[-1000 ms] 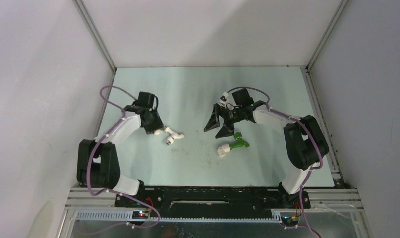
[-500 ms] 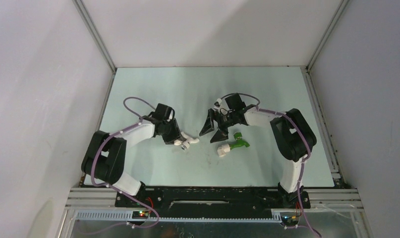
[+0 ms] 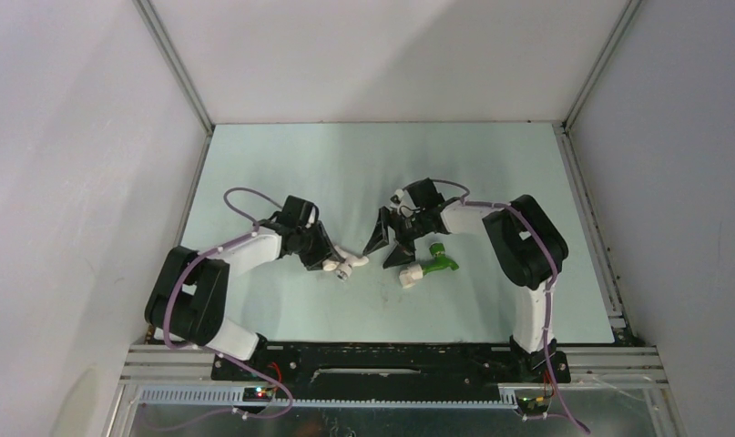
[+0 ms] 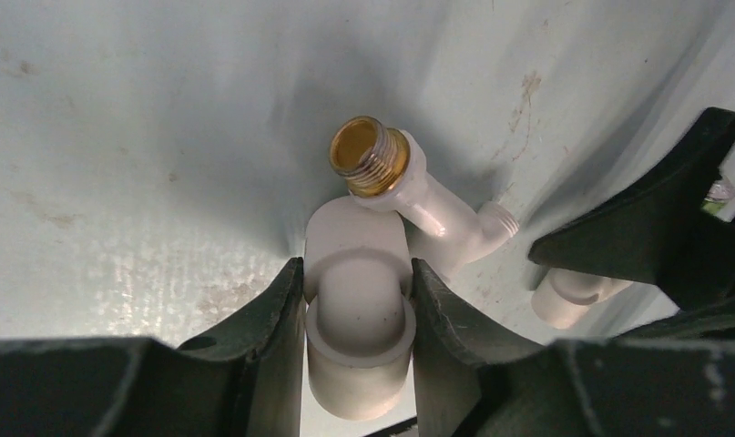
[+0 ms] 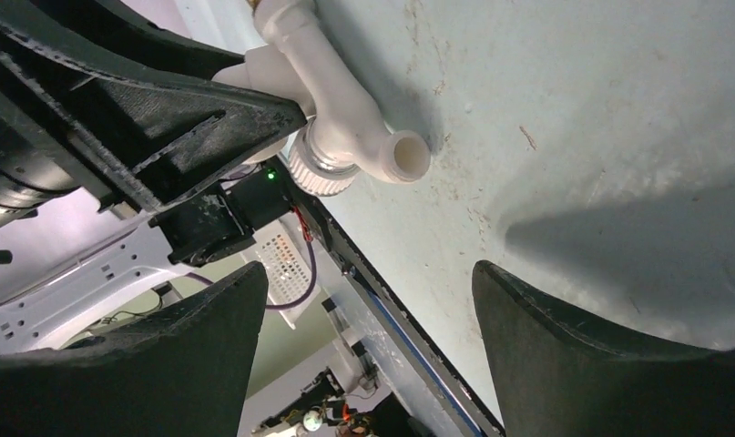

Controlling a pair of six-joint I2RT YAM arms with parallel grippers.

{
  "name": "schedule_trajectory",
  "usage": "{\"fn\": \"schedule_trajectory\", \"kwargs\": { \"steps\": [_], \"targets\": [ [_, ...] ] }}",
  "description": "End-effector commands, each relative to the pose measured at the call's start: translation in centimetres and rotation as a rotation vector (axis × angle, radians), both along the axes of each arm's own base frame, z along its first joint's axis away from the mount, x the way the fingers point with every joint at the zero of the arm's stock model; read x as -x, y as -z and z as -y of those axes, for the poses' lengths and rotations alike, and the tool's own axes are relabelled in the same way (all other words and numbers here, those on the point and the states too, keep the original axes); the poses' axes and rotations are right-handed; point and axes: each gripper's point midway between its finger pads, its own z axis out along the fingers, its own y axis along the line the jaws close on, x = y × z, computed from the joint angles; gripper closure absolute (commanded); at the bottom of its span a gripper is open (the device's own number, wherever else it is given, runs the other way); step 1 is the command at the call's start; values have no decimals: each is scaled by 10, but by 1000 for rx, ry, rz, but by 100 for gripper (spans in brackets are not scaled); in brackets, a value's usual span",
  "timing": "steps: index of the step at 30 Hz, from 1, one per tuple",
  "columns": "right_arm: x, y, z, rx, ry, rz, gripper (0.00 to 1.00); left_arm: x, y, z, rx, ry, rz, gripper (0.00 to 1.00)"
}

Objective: Install the water faucets
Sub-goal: Move the water faucet to the center of the board, then pick up the water faucet from the center of the board.

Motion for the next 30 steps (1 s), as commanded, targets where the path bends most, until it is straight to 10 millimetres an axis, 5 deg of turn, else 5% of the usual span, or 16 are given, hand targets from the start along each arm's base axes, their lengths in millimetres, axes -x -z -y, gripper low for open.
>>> {"fn": "schedule_trajectory", "kwargs": {
  "steps": [1,7,16,26,30],
  "targets": [
    [9,15,-10,33,-4,-44,15,4,2,14,63,-15,-14,100],
    [6,33,-17,62,27,-54,16,11,2,22,94,-74,-21,100],
    [-28,34,-40,-15,137,19,17,22,10,54,168,-75,-37,100],
    [-26,32,-38,-135,147,23,30,18,8,59,184,-66,-10,100],
    [-27,25,-42,-183,115,69,43,14,3,63,202,-43,12,100]
  ]
}}
